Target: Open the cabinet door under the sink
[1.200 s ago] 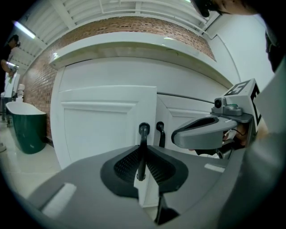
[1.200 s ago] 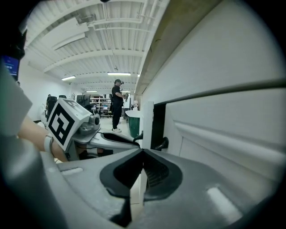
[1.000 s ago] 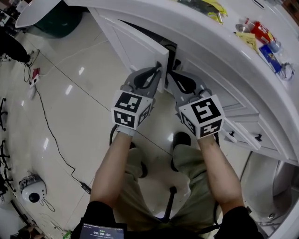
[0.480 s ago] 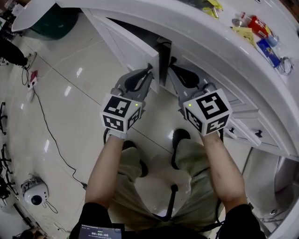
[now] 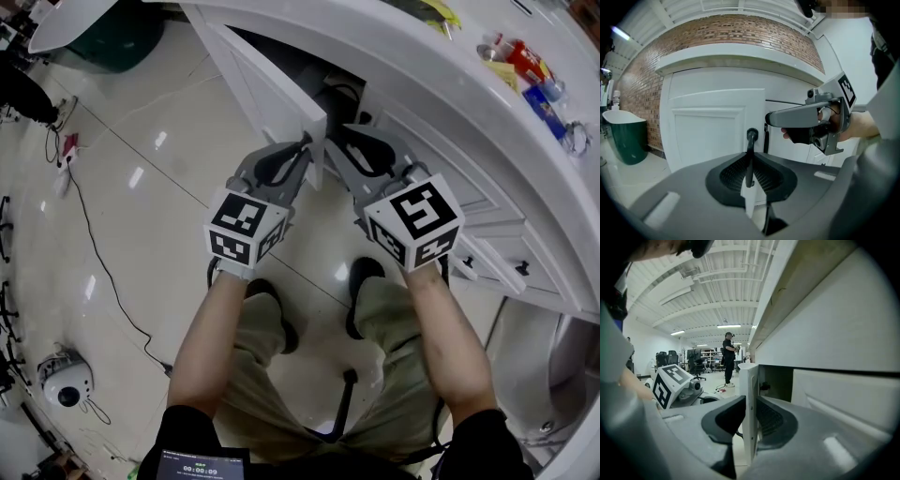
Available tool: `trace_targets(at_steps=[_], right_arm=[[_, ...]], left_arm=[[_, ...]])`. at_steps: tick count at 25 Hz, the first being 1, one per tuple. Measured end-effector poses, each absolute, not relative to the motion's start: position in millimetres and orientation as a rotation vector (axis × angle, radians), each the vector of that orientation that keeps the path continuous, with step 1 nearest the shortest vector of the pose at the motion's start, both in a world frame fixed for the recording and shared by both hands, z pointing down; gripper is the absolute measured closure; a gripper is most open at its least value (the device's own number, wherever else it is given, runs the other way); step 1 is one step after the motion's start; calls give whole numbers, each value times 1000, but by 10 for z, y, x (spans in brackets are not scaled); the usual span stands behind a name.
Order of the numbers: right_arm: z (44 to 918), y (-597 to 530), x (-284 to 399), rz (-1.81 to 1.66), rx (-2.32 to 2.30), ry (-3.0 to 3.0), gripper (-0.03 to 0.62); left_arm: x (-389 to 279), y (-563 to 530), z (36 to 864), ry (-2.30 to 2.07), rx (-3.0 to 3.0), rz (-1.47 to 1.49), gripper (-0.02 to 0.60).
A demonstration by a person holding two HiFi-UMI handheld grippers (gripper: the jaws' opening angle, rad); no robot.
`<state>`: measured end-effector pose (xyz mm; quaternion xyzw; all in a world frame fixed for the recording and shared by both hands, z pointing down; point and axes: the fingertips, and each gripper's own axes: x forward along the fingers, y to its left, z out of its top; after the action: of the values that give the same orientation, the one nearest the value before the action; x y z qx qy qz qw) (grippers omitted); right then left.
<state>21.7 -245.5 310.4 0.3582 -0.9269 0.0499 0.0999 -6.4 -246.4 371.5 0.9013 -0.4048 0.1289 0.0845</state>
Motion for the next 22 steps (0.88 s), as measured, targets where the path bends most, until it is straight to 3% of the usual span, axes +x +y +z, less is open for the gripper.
trace_targets(at_steps=[22], right_arm=[[3086,-2162,-304,106,890,-2731,574]], left_arm=[[-481,-2223,3731,-1213,2681,395,523]])
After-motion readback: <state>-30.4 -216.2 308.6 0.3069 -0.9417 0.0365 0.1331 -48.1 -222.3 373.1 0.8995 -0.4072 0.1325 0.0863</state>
